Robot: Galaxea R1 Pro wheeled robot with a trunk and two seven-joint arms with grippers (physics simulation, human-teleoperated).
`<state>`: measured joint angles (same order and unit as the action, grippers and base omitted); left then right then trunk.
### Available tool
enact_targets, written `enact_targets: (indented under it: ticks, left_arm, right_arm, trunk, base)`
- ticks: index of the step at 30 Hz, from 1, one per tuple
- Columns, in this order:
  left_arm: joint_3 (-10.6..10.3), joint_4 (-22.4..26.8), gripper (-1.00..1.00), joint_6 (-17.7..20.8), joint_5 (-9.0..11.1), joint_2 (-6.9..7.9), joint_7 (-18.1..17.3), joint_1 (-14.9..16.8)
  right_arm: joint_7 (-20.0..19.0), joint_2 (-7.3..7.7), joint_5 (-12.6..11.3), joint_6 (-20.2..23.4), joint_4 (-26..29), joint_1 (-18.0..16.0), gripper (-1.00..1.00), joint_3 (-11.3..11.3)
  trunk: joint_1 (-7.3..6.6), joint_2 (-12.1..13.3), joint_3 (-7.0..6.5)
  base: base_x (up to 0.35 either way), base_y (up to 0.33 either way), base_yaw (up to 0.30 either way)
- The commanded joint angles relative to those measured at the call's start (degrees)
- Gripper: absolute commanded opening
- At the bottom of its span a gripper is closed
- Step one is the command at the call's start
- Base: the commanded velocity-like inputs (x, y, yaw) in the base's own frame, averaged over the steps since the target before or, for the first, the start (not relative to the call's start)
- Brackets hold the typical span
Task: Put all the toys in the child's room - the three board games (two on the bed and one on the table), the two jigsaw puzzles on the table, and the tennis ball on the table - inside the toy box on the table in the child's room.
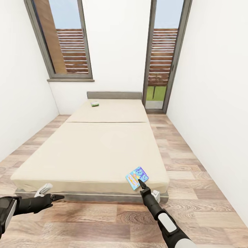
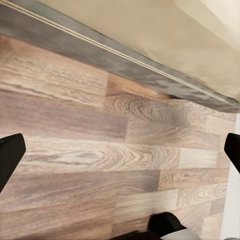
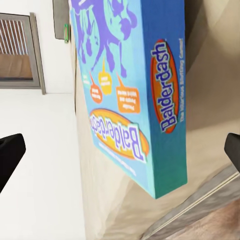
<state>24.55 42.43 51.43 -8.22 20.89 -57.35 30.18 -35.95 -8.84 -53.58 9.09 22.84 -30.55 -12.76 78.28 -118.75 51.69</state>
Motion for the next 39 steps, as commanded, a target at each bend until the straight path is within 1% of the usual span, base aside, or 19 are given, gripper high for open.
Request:
enact_targets:
  ticks: [1,7,20,25,39]
  left_arm:
    - [0.24,0.03,1.0,0.33,-0.59,-0.04,-0.55,0.06]
    - [0.24,0.02,1.0,0.33,-0.57,-0.06,-0.52,0.06]
    - [0.24,0.02,1.0,0.33,-0.57,-0.06,-0.57,0.06]
    - [0.24,0.02,1.0,0.33,-0.59,-0.06,-0.57,0.06]
    - [0.24,0.02,1.0,0.33,-0.64,-0.12,-0.5,0.06]
  right_arm:
    - [-0.17,-0.03,-0.52,0.58,-0.01,-0.03,1.0,-0.24]
    - [-0.24,-0.03,-0.48,0.57,0.0,-0.03,1.0,-0.23]
    - [-0.26,-0.03,-0.42,0.57,0.01,-0.03,1.0,-0.16]
    - [-0.26,-0.03,-0.4,0.57,0.01,-0.03,1.0,-0.16]
    - [-0.17,-0.05,-0.39,0.57,0.01,-0.03,1.0,-0.16]
  trunk:
    - [-0.01,-0.02,0.05]
    - [1.31,-2.43,1.13]
    - [1.31,-2.43,1.13]
    - [2.41,-4.43,2.03]
    - [2.41,-4.43,2.03]
  base:
    - [0.006,0.003,0.0]
    - [0.002,0.001,0.0]
    - [0.0,0.0,0.0]
    - [0.0,0.0,0.0]
    - [0.0,0.001,0.0]
